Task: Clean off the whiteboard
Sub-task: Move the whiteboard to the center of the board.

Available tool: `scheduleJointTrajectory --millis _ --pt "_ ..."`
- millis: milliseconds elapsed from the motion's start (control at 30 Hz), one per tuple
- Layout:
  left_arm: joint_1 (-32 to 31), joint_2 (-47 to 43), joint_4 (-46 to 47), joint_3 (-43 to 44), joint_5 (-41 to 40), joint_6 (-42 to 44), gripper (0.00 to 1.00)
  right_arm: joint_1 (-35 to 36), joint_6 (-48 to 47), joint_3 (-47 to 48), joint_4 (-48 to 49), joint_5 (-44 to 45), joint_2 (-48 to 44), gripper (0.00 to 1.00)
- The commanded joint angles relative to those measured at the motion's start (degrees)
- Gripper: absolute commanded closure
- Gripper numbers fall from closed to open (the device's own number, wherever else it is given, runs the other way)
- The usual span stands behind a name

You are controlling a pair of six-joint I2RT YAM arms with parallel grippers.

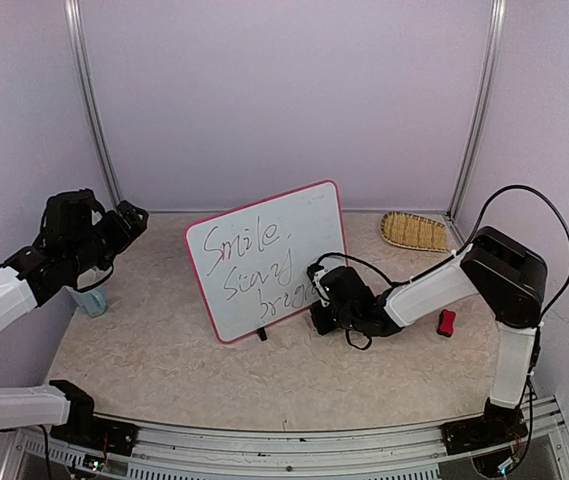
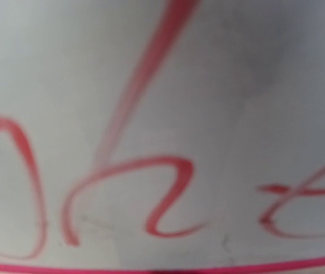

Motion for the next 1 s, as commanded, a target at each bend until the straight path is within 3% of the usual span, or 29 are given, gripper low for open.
scheduleJointTrajectory --millis 0,100,267,600,967 --pt "0.28 0.46 1.77 -0.52 0.45 0.07 0.01 -0.78 -0.26 -0.13 -1.44 1.17 -2.0 0.68" --pt "0.28 0.8 2.14 -0.35 0.81 0.1 0.01 -0.73 -0.2 0.49 -2.84 0.9 -2.39 0.56" --pt "0.28 1.66 2.73 0.1 1.31 0.34 0.01 -0.76 0.38 0.54 -4.71 1.33 -4.35 0.49" --pt "0.28 3.17 4.5 -0.48 1.74 1.67 0.01 -0.75 4.46 1.21 -15.36 6.02 -9.71 0.0" --pt "0.28 3.93 5.0 -0.54 1.87 0.5 0.01 -1.27 16.04 1.4 -28.93 20.3 -15.83 0.0"
